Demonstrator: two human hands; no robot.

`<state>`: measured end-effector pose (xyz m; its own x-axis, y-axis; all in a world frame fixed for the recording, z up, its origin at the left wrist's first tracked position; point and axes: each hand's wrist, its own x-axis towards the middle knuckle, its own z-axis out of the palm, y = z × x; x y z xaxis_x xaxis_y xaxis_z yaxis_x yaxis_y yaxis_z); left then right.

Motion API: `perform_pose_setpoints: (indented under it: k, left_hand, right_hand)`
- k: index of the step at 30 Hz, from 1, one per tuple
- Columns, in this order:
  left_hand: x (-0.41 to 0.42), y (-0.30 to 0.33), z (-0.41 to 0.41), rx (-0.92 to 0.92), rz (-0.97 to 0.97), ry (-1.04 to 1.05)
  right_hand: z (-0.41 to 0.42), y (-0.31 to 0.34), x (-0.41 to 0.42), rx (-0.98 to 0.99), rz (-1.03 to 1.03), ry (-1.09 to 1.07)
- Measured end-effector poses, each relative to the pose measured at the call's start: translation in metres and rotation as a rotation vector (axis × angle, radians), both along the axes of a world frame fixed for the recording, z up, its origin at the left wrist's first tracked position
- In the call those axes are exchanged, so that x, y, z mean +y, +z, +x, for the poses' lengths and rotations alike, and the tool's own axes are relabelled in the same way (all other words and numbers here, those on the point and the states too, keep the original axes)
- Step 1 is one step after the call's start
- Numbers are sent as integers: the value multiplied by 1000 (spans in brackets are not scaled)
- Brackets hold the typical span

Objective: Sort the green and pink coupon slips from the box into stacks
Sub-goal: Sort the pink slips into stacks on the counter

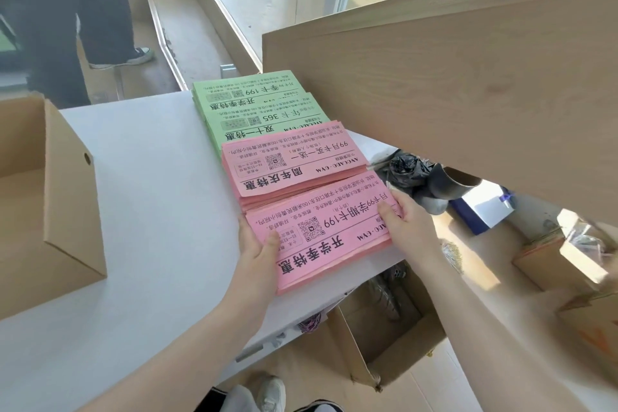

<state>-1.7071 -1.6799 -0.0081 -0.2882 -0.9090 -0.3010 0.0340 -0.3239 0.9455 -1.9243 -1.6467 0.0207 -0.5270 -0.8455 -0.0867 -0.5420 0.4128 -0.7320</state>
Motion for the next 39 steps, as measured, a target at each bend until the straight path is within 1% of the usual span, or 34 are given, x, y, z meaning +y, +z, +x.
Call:
perform_pose_setpoints:
  k: [3, 5, 7, 8, 10, 11, 13, 17, 19, 21, 23, 26, 29, 33, 35, 37, 39]
  left_hand:
    - [-1, 2, 0, 0, 7, 17]
    - [-6, 4, 3, 2, 38, 74]
    - [-20, 10, 7, -33, 53, 129]
    - [-30, 14, 9, -66, 43, 146]
    - [-56, 19, 12, -144, -40, 145]
    - [-68, 22, 13, -167, -104, 122]
    - [-88, 29, 11, -205, -207, 37]
    - [-107, 14, 9, -316, -236, -84]
    - [-105, 16, 8, -405, -249, -126]
    - [-104, 12, 9, -481, -274, -158]
    - [-103, 10, 11, -506, -279, -179]
    - [-104, 11, 13, -530, -315, -164]
    - [-102, 13, 13, -483, -357, -152]
    - [-101, 11, 11, -475, -391, -147]
    - [-99, 10, 9, -406, -325, -114]
    - [-98, 9, 7, -290, -213, -56]
    - [-98, 6, 6, -203, -124, -19]
  right_hand:
    - [-4, 5, -1, 25, 74, 32]
    - [-7, 13, 0, 83, 113, 38]
    - [-7, 25, -5, 175, 75, 47]
    - [-6, 30, -12, 185, 37, 73]
    - [0, 41, -36, 102, 3, 162]
    - [4, 45, -51, 63, 19, 202]
    - [8, 47, -85, 49, 70, 238]
    - [1, 35, -133, 128, 200, 197]
    - [-2, 30, -139, 140, 236, 177]
    - [-2, 28, -137, 120, 226, 155]
    - [-2, 28, -132, 119, 204, 134]
    - [-3, 26, -125, 185, 198, 101]
    - [-3, 25, -119, 204, 208, 72]
    - [-1, 26, -118, 112, 175, 89]
    - [-1, 25, -118, 41, 157, 75]
    - [-2, 23, -118, -39, 134, 36]
    - [-4, 22, -118, -62, 131, 14]
